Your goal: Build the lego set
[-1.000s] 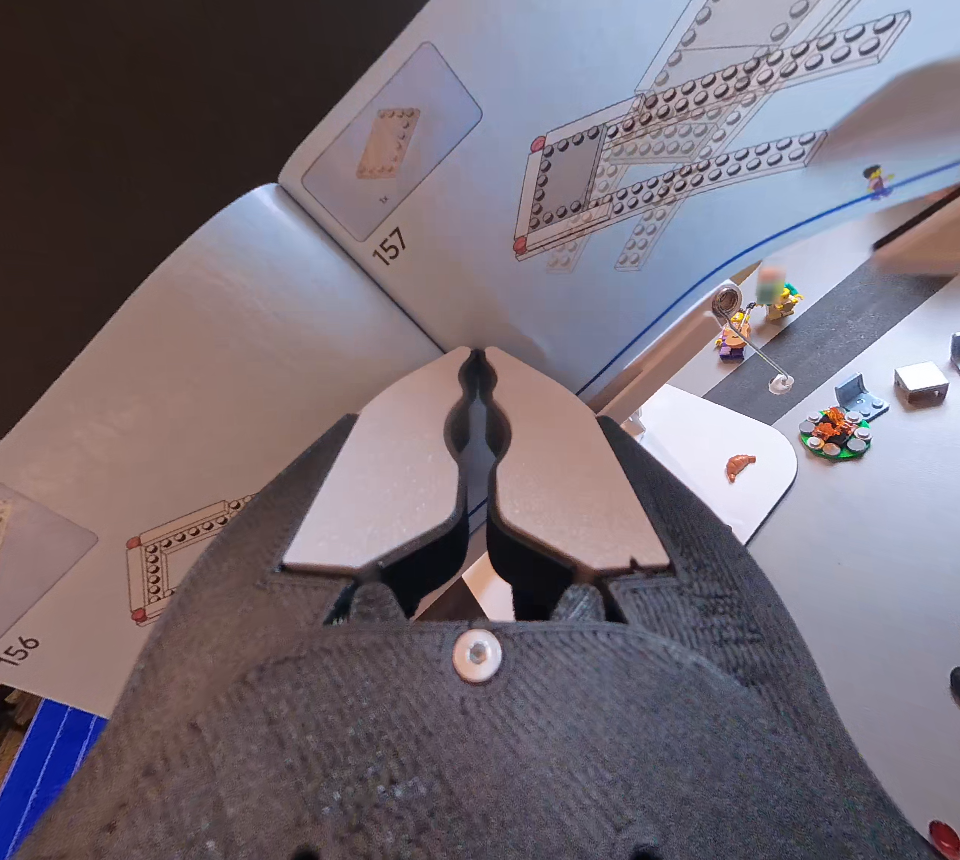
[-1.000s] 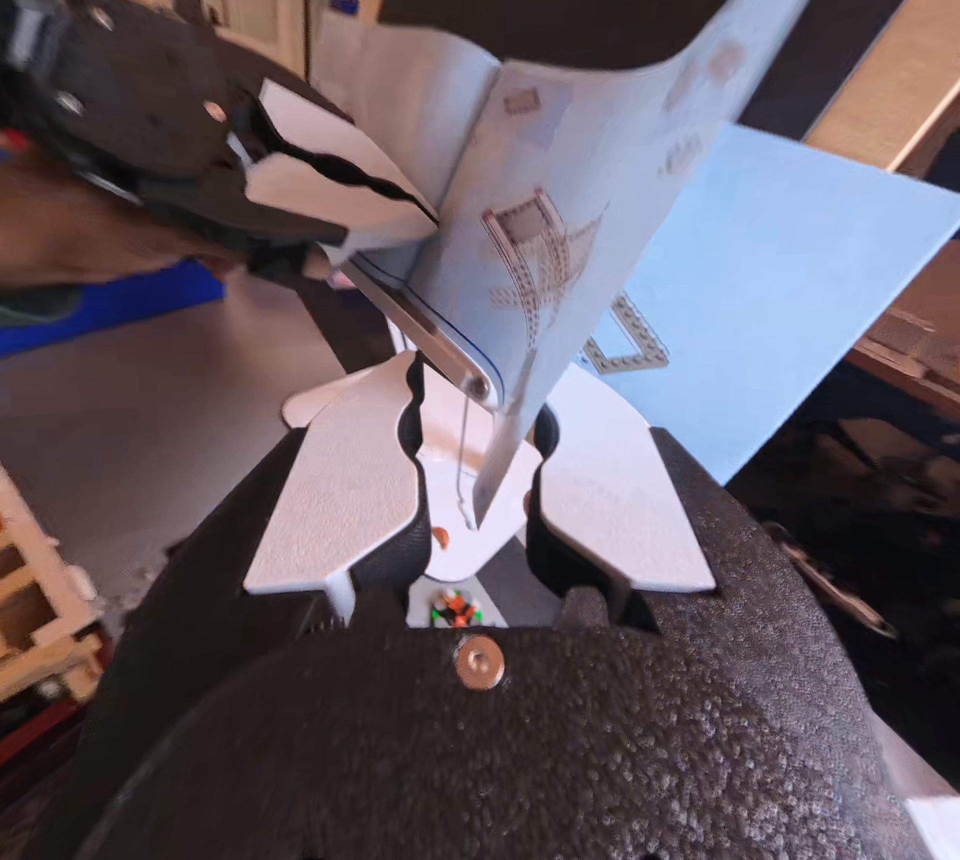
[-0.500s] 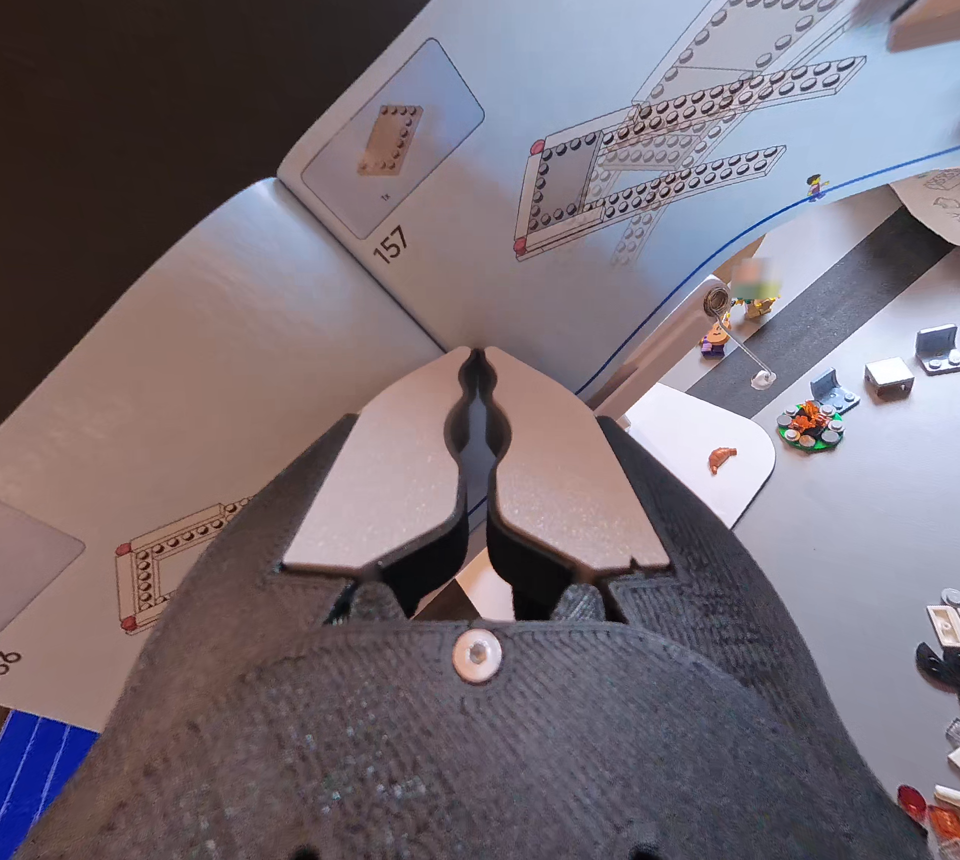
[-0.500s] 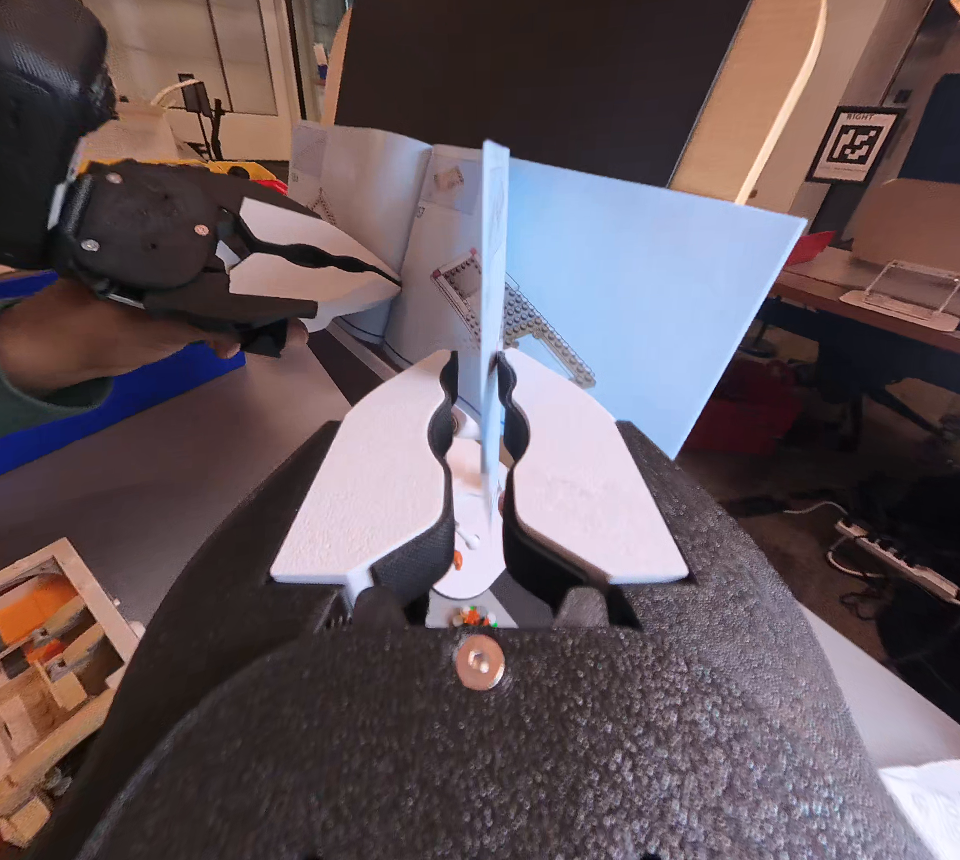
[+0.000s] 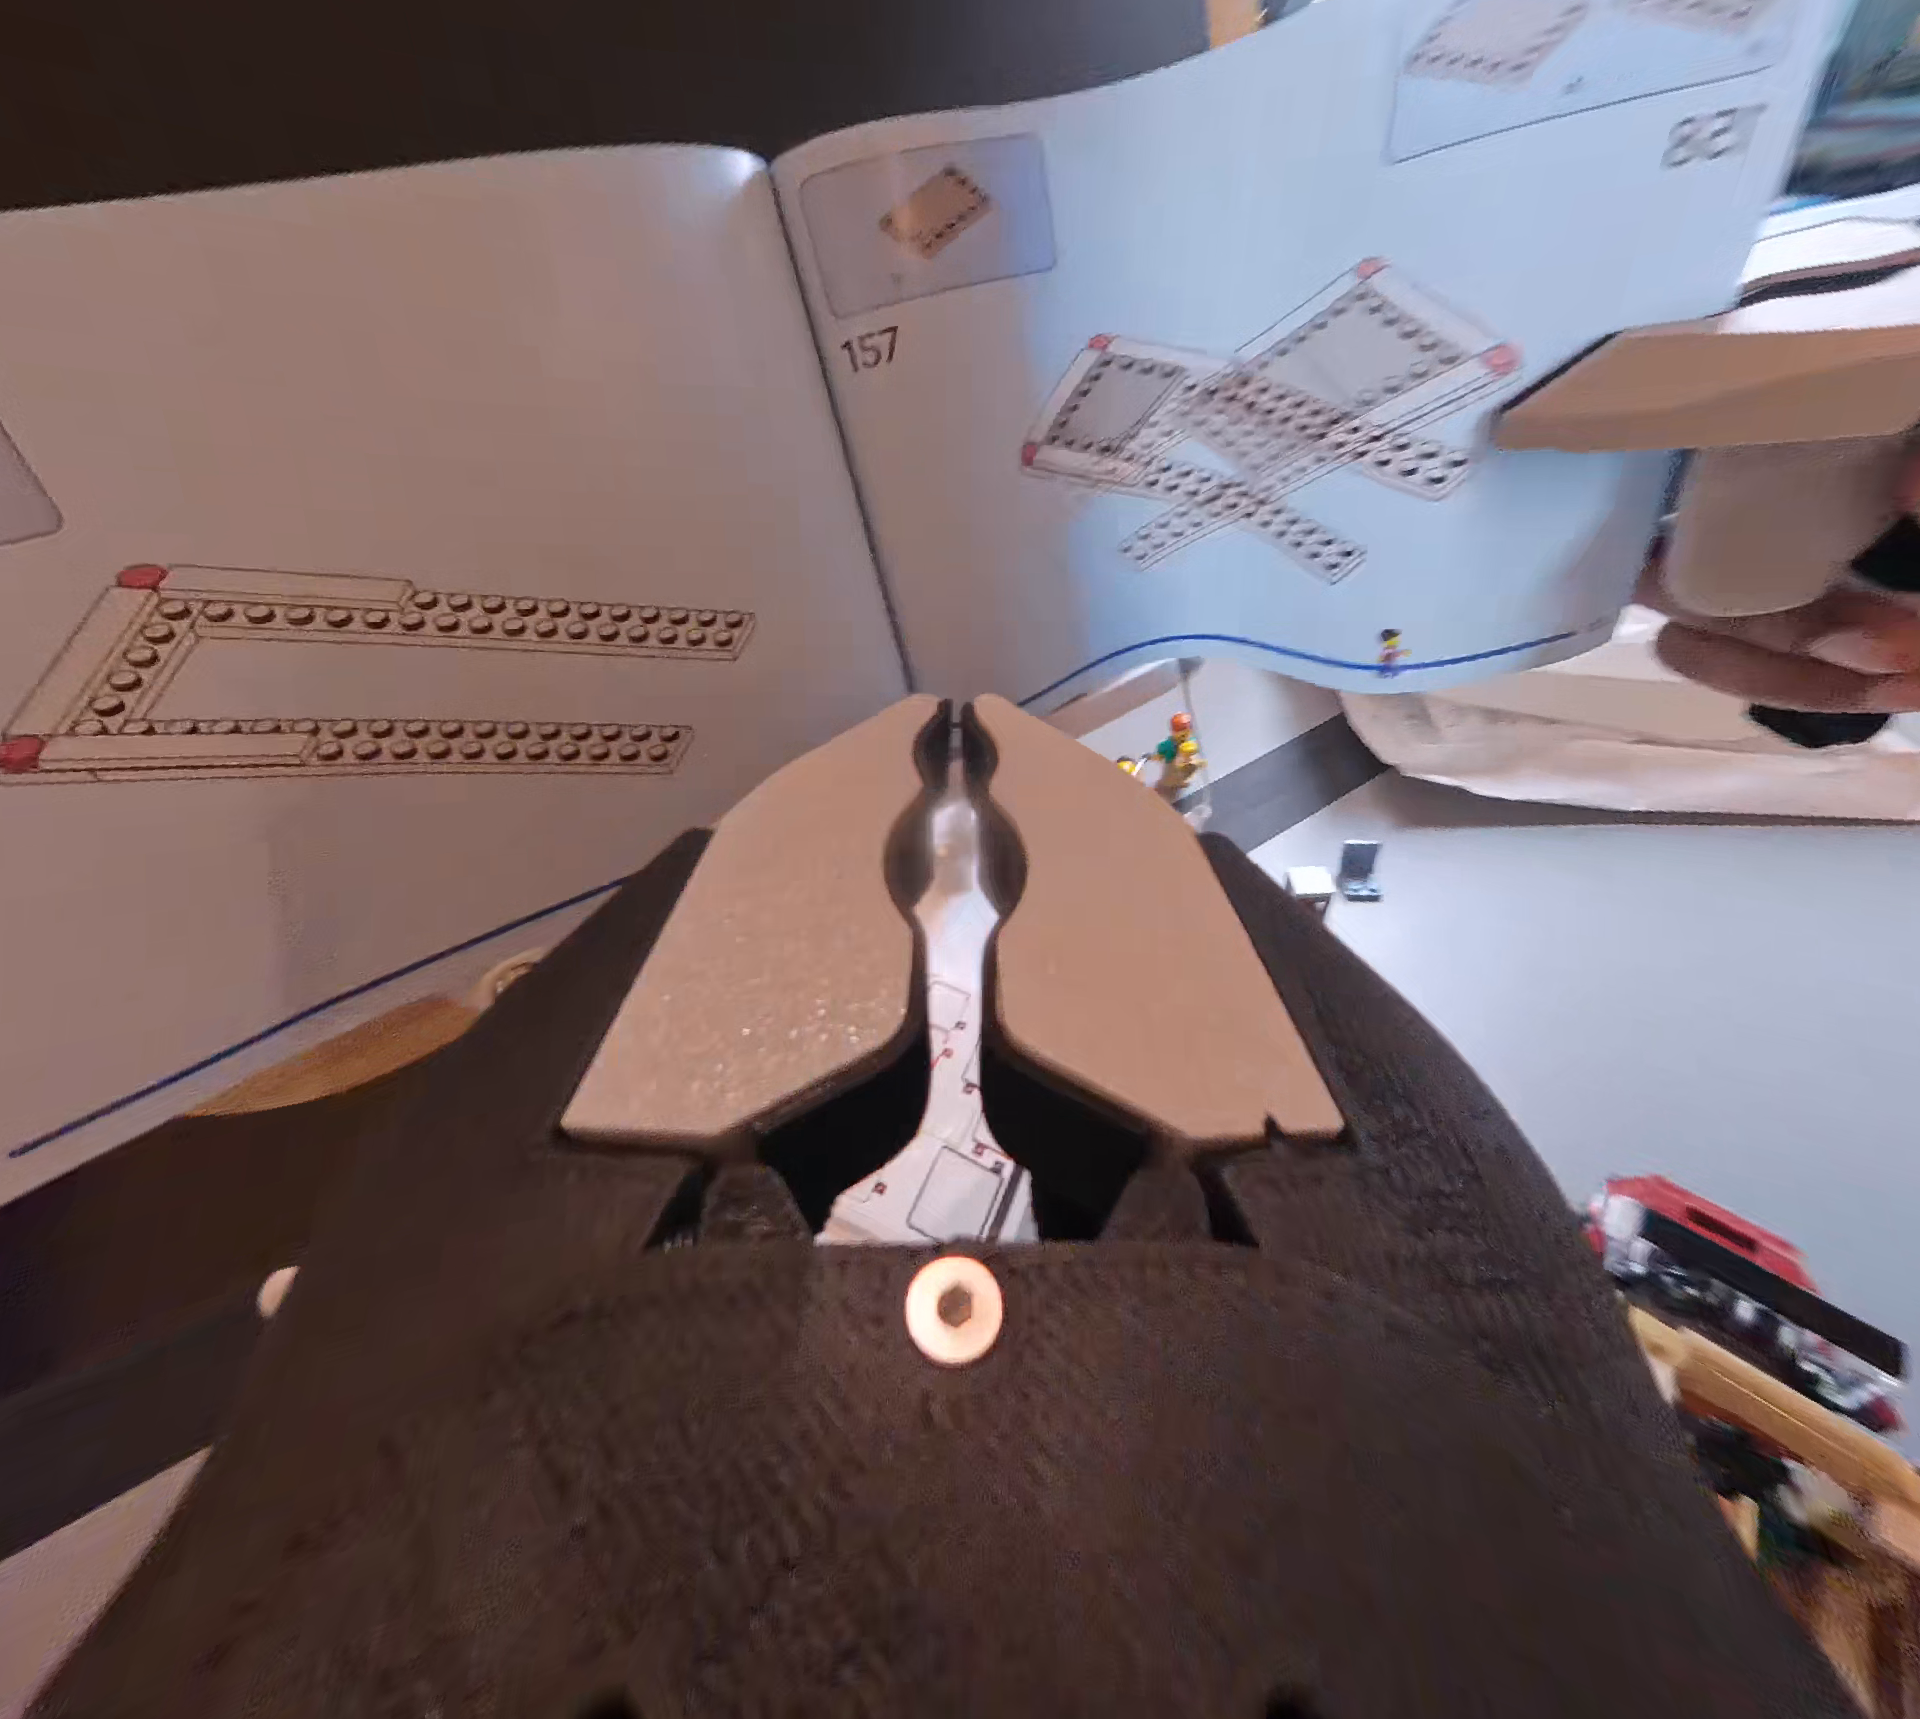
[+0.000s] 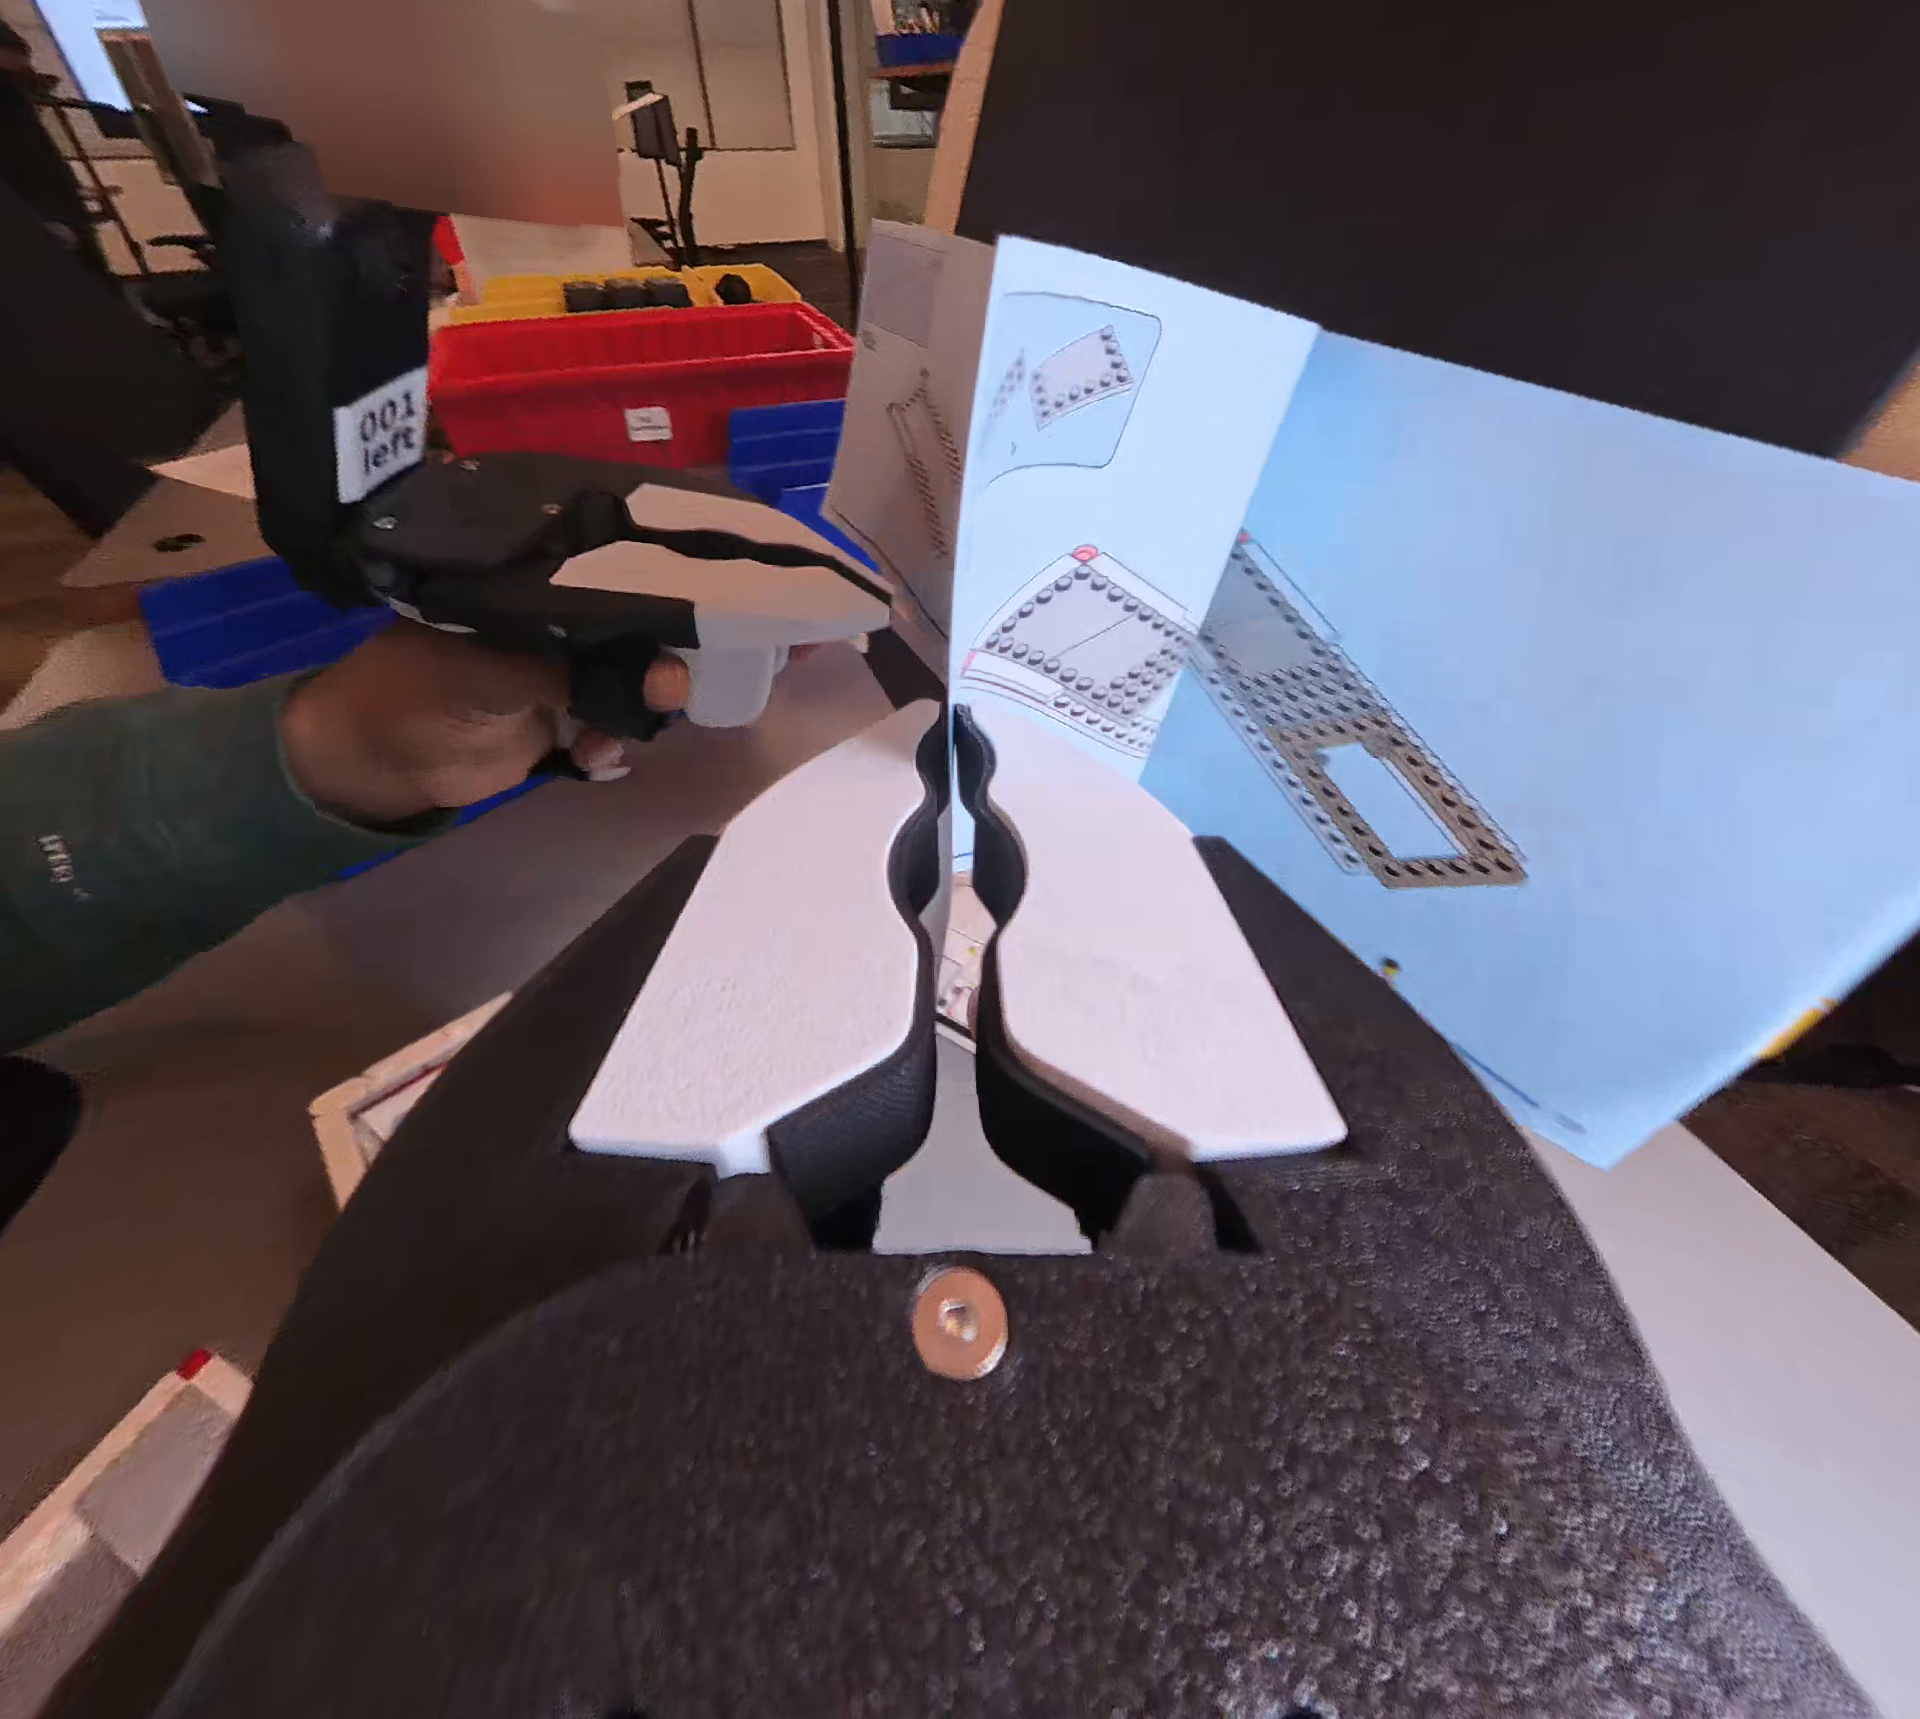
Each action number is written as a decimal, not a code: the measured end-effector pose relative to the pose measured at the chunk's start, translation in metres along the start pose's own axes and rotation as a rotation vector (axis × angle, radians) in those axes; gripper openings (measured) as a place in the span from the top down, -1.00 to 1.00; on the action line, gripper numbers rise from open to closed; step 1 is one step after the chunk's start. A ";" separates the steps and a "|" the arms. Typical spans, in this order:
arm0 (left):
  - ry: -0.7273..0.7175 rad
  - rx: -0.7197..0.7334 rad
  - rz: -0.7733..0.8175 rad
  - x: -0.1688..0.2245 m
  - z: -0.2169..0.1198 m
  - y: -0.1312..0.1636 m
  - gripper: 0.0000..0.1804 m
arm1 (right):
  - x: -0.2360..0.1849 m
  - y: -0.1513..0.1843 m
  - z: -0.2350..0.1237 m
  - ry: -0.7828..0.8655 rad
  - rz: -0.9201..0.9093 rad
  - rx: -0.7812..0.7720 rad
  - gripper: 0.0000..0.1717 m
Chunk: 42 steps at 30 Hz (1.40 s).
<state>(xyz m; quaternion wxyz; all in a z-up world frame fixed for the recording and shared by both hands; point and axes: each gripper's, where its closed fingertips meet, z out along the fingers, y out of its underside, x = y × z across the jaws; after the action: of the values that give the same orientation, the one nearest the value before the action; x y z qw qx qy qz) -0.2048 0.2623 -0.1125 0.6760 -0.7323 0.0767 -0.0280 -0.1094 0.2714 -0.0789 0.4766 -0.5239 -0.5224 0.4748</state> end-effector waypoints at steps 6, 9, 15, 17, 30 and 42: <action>0.296 0.142 -0.186 0.044 -0.043 -0.037 0.60 | -0.042 -0.007 0.035 -0.110 -0.051 -0.019 1.00; 0.404 0.186 -0.281 0.056 -0.061 -0.056 0.48 | -0.054 0.000 0.059 -0.121 -0.107 -0.051 1.00; 0.198 0.126 -0.217 0.018 -0.058 -0.052 0.43 | -0.069 0.012 0.110 -0.106 -0.203 -0.076 0.96; 0.145 0.088 -0.207 0.008 -0.057 -0.044 0.43 | -0.071 0.013 0.123 -0.086 -0.227 -0.072 0.91; -0.132 0.025 -0.206 -0.076 -0.064 -0.007 1.00 | -0.098 0.032 0.132 -0.182 -0.316 -0.091 0.55; -0.254 -0.036 -0.199 -0.139 -0.061 -0.027 0.96 | 0.020 0.010 0.120 0.371 -0.521 -0.245 0.72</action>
<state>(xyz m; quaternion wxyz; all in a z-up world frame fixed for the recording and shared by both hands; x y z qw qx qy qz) -0.3484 0.2247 -0.0719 0.6610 -0.7459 -0.0817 -0.0008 -0.2278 0.2917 -0.1006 0.6021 -0.5037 -0.5965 0.1674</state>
